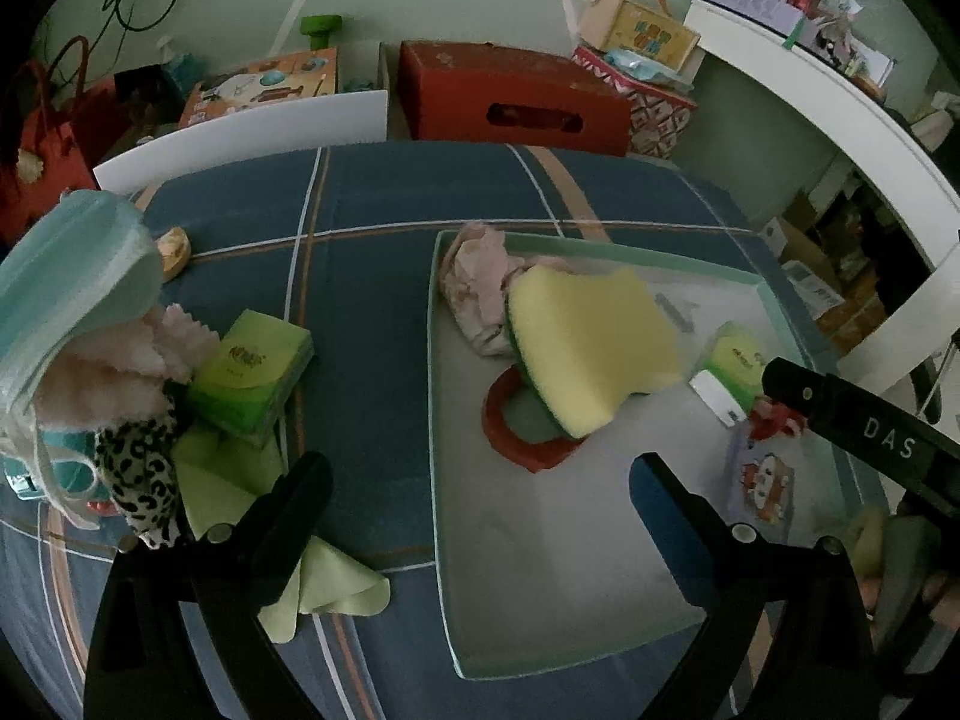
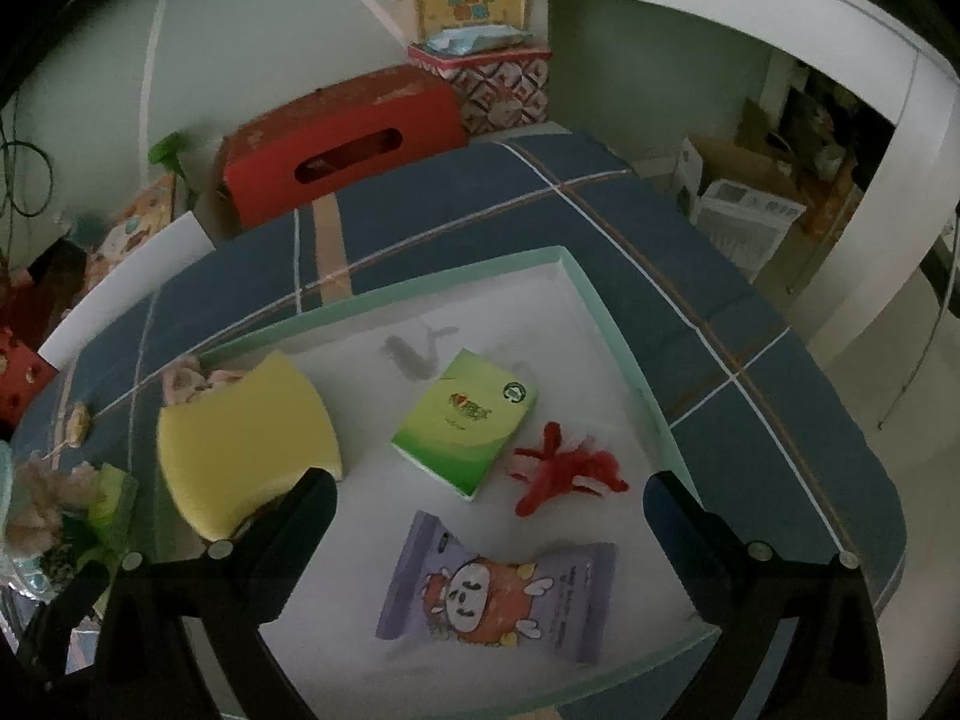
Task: Organize soft objects
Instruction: 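Carry the sponge and tissue packet into the tray and open both tools, then withdraw both open tools from the tray back to the pile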
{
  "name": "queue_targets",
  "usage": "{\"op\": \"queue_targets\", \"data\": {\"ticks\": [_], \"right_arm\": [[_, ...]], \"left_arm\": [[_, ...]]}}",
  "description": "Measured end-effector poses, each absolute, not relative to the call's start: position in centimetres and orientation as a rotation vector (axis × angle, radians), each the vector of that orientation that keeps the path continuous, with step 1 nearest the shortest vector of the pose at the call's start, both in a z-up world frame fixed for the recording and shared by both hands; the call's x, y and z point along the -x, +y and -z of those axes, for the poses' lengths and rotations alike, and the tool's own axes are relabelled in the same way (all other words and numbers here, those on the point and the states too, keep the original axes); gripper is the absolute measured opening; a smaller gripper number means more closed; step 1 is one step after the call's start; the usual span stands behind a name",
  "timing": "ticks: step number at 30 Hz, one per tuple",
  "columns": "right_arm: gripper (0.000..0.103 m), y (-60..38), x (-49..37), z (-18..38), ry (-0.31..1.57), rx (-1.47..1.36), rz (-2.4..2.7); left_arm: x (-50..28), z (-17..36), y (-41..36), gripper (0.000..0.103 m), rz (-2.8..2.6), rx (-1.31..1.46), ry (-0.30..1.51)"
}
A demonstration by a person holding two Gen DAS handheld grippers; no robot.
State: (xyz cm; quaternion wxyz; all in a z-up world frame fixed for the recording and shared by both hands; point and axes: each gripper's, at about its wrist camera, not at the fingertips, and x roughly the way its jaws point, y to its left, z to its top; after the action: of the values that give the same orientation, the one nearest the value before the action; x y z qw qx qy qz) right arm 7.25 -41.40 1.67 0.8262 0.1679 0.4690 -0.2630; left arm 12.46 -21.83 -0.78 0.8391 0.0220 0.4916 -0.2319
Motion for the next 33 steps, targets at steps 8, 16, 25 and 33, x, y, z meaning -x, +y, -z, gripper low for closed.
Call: {"op": "queue_targets", "data": {"ticks": [8, 16, 25, 33], "right_arm": [[0.103, -39.6, -6.5, -3.5, 0.943, -0.347, 0.523], [0.103, -37.1, -5.9, -4.2, 0.912, -0.351, 0.448], [0.103, -32.8, -6.8, -3.9, 0.935, -0.297, 0.330], [0.103, -29.7, -7.9, -3.3, 0.962, -0.267, 0.274]], "left_arm": [[-11.5, -0.6, -20.5, 0.099, 0.519, -0.010, 1.009], [-10.7, -1.5, -18.3, 0.099, 0.497, -0.032, 1.020], [-10.2, -1.5, -13.8, 0.099, 0.428, 0.031, 1.050], [-10.1, -1.6, -9.6, 0.099, 0.353, 0.082, 1.053]]}}
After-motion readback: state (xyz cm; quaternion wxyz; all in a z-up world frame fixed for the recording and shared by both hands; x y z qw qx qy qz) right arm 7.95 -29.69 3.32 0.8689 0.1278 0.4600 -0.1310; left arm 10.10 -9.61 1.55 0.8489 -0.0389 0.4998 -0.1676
